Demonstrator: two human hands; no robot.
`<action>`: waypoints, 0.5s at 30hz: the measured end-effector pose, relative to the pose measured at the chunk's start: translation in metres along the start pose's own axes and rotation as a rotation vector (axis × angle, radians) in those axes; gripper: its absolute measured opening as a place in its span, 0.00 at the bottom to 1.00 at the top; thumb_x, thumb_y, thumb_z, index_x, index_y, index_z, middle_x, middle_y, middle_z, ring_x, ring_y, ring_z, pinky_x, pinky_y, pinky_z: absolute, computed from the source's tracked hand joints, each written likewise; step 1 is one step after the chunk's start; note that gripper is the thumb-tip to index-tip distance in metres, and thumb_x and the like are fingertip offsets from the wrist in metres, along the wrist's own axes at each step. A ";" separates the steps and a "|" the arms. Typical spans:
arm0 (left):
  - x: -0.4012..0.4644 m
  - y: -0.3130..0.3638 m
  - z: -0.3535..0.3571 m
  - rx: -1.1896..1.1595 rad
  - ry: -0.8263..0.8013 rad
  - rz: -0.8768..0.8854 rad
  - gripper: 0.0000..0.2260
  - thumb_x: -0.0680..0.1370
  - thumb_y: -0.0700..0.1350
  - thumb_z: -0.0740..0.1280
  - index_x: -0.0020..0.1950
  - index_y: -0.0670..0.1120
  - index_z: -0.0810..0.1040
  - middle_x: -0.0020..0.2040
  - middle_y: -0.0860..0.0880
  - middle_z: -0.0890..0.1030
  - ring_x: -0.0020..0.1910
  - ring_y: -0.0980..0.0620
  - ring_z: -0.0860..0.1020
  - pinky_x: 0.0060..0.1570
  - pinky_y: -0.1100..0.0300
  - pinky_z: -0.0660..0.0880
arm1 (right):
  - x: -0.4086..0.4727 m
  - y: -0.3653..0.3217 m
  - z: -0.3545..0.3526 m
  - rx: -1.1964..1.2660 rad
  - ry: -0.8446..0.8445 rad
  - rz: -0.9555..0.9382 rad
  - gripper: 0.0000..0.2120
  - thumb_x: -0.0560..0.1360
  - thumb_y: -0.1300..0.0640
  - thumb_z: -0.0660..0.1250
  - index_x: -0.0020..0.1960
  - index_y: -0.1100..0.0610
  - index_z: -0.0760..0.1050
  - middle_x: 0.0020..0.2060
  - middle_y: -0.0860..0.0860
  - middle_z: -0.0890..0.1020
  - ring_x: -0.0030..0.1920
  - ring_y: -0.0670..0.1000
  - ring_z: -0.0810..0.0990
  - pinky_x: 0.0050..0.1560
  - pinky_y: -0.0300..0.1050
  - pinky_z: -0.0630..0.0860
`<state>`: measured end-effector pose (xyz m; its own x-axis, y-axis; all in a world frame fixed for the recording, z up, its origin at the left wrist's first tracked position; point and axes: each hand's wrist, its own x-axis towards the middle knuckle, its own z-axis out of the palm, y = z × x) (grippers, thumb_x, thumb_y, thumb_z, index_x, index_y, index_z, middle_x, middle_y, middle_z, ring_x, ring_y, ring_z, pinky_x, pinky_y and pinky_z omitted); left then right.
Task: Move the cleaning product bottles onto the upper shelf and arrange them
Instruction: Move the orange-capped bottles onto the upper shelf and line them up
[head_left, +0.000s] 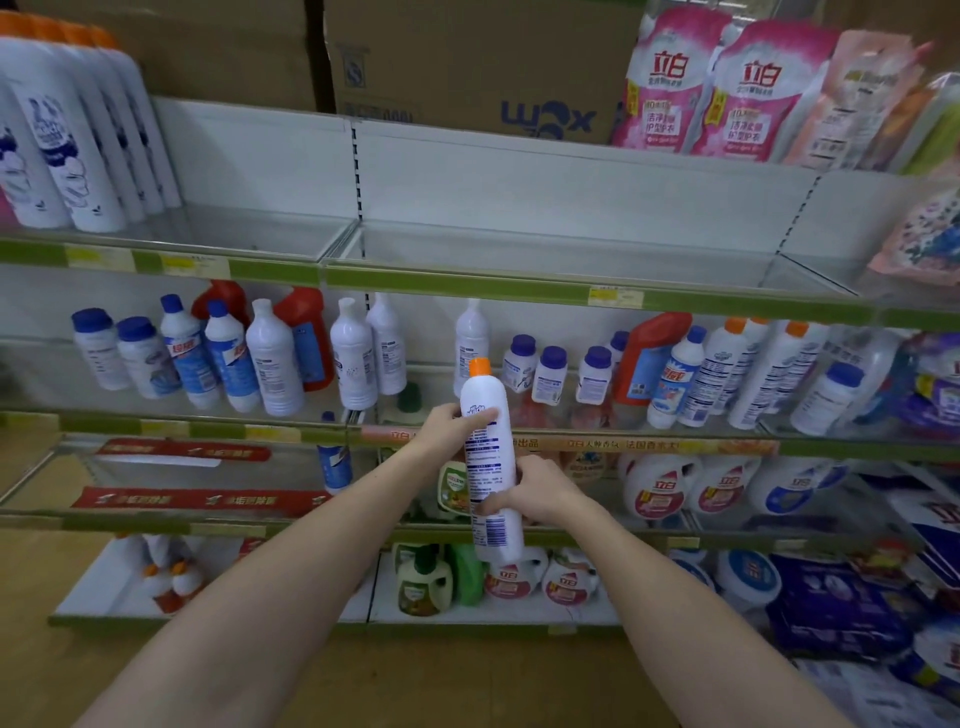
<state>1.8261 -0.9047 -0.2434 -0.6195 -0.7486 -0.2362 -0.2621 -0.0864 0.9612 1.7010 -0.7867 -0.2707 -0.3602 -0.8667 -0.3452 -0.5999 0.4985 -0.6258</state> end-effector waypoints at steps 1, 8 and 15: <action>-0.001 0.002 0.003 0.001 -0.001 -0.032 0.25 0.75 0.56 0.73 0.66 0.42 0.75 0.54 0.46 0.83 0.50 0.48 0.83 0.45 0.56 0.79 | -0.003 -0.003 0.001 -0.088 0.030 -0.008 0.27 0.59 0.36 0.78 0.53 0.46 0.78 0.47 0.45 0.84 0.46 0.48 0.83 0.50 0.52 0.82; -0.001 0.001 0.020 -0.023 0.091 -0.169 0.41 0.62 0.64 0.80 0.66 0.45 0.71 0.56 0.44 0.80 0.54 0.44 0.80 0.59 0.44 0.77 | -0.010 -0.016 0.019 -0.461 0.149 -0.085 0.17 0.67 0.37 0.72 0.47 0.47 0.76 0.39 0.46 0.81 0.39 0.49 0.80 0.40 0.47 0.78; -0.001 0.002 0.012 -0.124 0.276 -0.232 0.24 0.68 0.46 0.79 0.56 0.41 0.71 0.48 0.42 0.80 0.44 0.45 0.80 0.45 0.50 0.79 | -0.013 -0.013 0.014 -0.359 0.114 -0.090 0.19 0.68 0.37 0.72 0.48 0.49 0.74 0.41 0.47 0.81 0.40 0.50 0.81 0.41 0.49 0.79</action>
<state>1.8169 -0.8960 -0.2426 -0.3274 -0.8471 -0.4186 -0.2701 -0.3406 0.9006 1.7232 -0.7817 -0.2676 -0.3598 -0.9096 -0.2076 -0.8371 0.4130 -0.3586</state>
